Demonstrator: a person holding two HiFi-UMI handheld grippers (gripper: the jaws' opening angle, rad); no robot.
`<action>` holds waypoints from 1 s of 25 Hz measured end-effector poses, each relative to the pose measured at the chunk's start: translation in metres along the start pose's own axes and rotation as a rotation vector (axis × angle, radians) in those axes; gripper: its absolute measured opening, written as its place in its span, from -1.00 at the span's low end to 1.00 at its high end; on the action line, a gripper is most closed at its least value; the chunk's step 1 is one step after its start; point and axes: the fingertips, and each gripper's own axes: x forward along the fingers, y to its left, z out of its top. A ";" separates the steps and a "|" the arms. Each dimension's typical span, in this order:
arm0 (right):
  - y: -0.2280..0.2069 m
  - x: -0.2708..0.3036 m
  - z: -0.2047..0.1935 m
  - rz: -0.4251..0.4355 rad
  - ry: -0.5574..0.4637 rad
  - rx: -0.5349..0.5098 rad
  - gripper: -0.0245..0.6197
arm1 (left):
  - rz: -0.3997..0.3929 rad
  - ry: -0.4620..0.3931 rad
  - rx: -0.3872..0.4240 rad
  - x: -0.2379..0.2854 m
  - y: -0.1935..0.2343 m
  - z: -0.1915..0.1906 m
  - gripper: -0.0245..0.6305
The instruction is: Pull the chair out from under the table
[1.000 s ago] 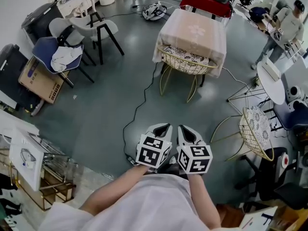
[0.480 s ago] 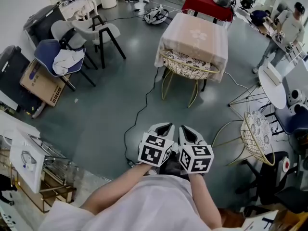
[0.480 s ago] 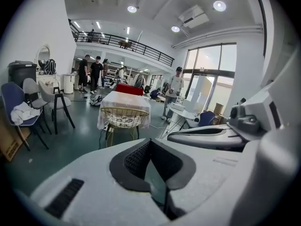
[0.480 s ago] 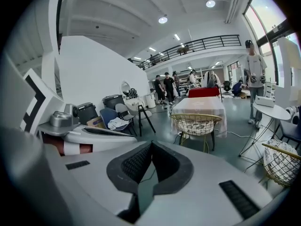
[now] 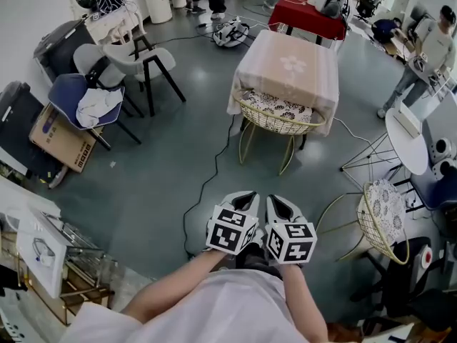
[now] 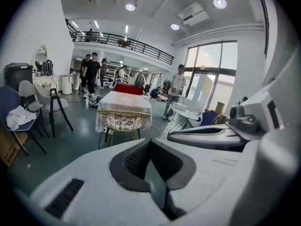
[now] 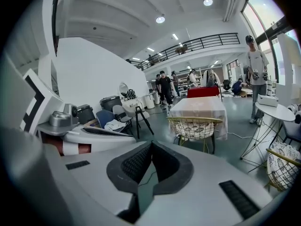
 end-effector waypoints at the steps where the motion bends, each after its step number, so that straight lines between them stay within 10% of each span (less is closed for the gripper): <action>1: -0.005 0.005 0.004 0.000 0.001 -0.001 -0.91 | 0.001 0.000 -0.001 0.007 0.002 0.004 -0.91; 25: -0.123 0.092 0.069 0.105 0.036 0.012 -0.91 | 0.088 0.068 0.003 0.147 0.020 0.092 -0.91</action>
